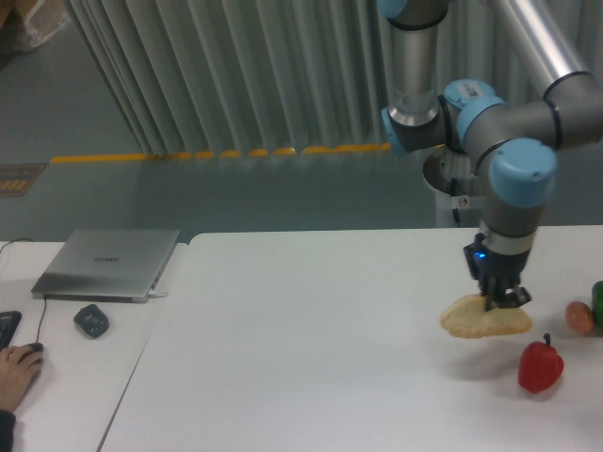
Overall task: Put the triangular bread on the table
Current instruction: 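Carry the triangular bread in the gripper and lower it toward the table, then open the gripper to release the bread beside the red pepper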
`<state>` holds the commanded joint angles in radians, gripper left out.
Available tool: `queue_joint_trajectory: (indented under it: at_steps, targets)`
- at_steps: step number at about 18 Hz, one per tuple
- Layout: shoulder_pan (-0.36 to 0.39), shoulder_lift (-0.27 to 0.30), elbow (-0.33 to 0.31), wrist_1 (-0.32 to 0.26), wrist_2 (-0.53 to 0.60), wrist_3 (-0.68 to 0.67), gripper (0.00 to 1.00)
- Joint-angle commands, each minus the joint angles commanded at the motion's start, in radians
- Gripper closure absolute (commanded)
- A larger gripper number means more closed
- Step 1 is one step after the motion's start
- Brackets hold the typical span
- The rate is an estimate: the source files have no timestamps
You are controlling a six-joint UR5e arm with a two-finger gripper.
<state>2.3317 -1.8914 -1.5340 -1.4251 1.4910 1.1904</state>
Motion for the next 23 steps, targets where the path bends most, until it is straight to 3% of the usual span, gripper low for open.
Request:
queue_joint_trajectory:
  at_steps: [3,5,7,8,9,10,11,13,17,23]
  targets:
    - [-0.029,-0.025,0.003,0.005,0.015,-0.067,0.78]
    - [-0.037,-0.034,0.002,0.041,0.024,-0.071,0.78]
    - [-0.041,-0.051,-0.005,0.061,0.025,-0.071,0.71]
    - [-0.046,-0.06,-0.003,0.083,0.031,-0.068,0.48]
    - [-0.052,-0.06,-0.003,0.092,0.04,-0.069,0.35]
    - [-0.058,-0.06,-0.003,0.097,0.06,-0.068,0.03]
    - [-0.06,-0.06,-0.005,0.098,0.078,-0.069,0.0]
    - [-0.069,-0.06,-0.005,0.1,0.109,-0.071,0.0]
    - [-0.072,-0.045,-0.005,0.159,0.104,-0.109,0.0]
    - [-0.084,-0.046,-0.003,0.179,0.12,-0.169,0.0]
